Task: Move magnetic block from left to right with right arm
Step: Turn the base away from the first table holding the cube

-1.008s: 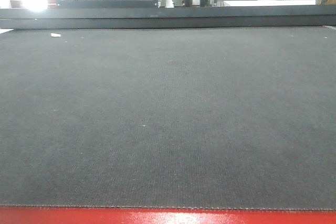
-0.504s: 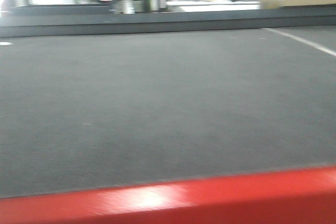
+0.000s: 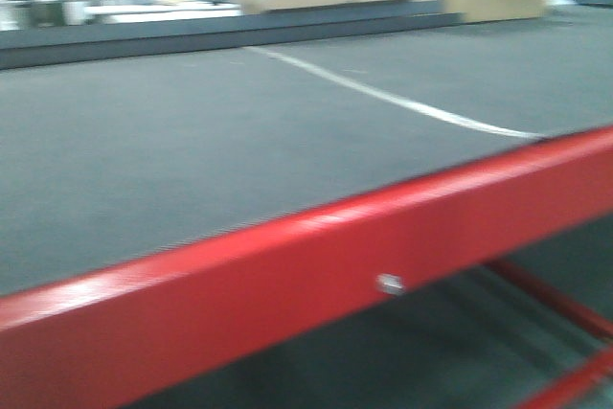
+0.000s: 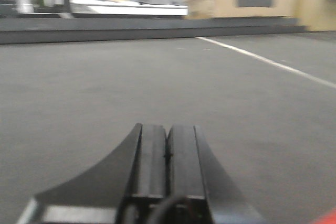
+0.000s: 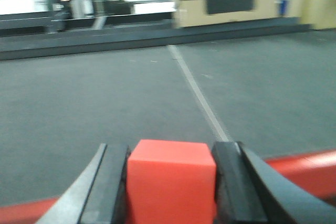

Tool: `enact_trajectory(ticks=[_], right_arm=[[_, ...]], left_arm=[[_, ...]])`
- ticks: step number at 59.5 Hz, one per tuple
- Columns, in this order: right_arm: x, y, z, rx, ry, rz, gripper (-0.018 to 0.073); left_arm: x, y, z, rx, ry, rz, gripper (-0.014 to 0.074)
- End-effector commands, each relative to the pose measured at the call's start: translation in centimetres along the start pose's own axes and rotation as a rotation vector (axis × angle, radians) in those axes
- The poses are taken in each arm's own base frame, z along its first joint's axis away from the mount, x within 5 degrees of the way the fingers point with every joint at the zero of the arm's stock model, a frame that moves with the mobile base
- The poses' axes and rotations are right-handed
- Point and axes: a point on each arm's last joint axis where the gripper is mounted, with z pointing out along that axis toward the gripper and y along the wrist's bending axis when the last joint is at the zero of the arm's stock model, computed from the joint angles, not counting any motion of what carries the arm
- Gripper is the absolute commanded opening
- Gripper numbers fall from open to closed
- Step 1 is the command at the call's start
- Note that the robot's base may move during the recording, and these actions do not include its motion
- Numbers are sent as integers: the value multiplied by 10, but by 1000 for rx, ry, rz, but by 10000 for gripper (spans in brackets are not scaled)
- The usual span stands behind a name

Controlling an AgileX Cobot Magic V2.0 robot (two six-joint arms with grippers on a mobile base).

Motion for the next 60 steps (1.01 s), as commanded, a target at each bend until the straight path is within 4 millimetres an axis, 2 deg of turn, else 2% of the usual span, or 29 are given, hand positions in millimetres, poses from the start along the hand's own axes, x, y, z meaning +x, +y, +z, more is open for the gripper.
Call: enact_trajectory(ticks=[1, 60], right_arm=[[-15, 2, -1, -15, -100, -28, 256], [-15, 2, -1, -15, -100, -28, 256]], left_arm=[[-6, -1, -1, 11, -94, -7, -116], [-6, -1, -1, 11, -94, -7, -116]])
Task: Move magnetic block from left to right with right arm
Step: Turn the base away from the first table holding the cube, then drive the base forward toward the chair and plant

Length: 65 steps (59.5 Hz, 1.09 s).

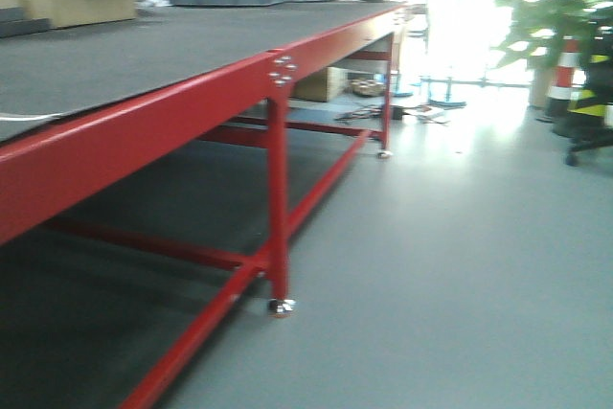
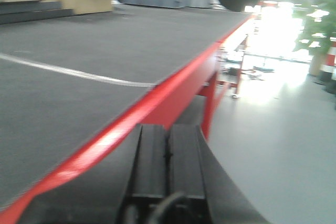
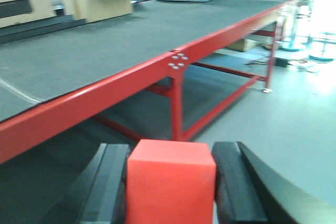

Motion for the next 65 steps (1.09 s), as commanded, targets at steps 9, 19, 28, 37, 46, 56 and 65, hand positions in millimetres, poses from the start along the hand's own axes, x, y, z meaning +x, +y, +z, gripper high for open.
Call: enact_trajectory(ticks=[9, 19, 28, 37, 46, 56, 65], right_arm=[[-15, 2, -1, -15, -100, -28, 256], [-15, 2, -1, -15, -100, -28, 256], [-15, 2, -1, -15, -100, -28, 256], [-15, 2, -1, -15, -100, -28, 256], [-15, 2, -1, -15, -100, -28, 256], [-15, 2, -1, -15, -100, -28, 256], [-15, 2, -1, -15, -99, -28, 256]], left_arm=[[-6, -1, -1, 11, -94, -7, -116], [-6, -1, -1, 11, -94, -7, -116], [-6, -1, -1, 11, -94, -7, -115], [-6, -1, -1, 11, -94, -7, -116], [-6, -1, -1, 11, -94, -7, -115], [-6, -1, -1, 11, -94, -7, -116], [-6, -1, -1, 15, -95, -8, -116]])
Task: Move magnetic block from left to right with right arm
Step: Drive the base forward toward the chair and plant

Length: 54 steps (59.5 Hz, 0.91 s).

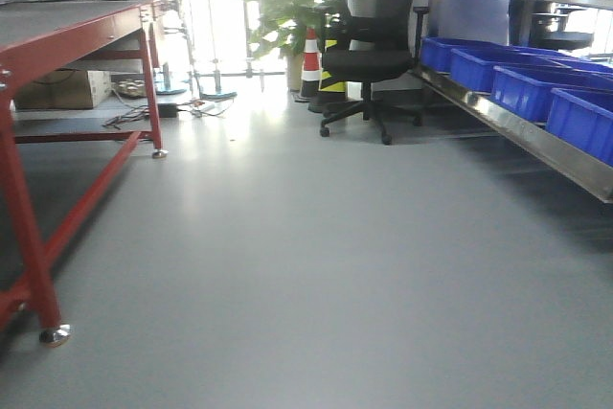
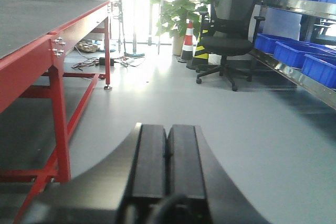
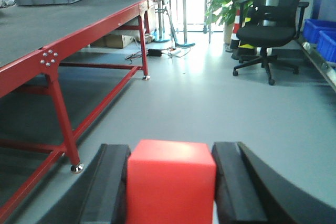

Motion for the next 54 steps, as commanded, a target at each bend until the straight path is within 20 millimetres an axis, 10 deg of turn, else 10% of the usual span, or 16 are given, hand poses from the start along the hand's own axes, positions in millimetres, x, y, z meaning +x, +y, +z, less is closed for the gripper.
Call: enact_trajectory(ticks=[1, 54], right_arm=[[-15, 3, -1, -16, -101, -28, 256], [-15, 3, -1, -15, -100, -28, 256]], left_arm=[[-6, -1, -1, 13, -95, -7, -116], [-6, -1, -1, 13, -95, -7, -116]])
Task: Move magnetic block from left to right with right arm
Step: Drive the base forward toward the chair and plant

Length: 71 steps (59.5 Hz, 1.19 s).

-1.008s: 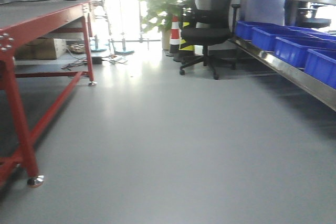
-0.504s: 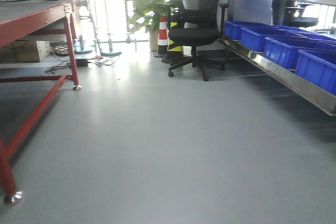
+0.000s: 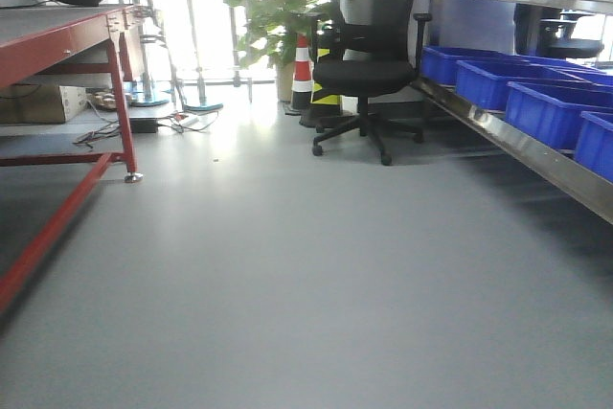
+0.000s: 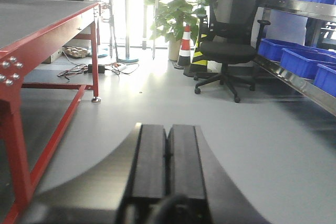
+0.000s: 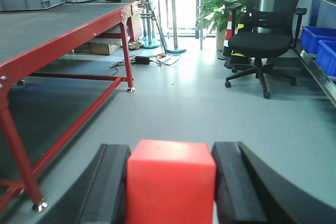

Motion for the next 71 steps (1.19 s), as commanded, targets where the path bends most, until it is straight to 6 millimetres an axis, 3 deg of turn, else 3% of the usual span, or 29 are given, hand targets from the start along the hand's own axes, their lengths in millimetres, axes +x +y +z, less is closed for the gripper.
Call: enact_trajectory(ticks=[1, 71], right_arm=[[-15, 3, -1, -15, -100, -28, 256], [-15, 3, -1, -15, -100, -28, 256]], left_arm=[[-6, -1, -1, 11, -95, -7, -116], [-6, -1, -1, 11, -95, -7, -115]])
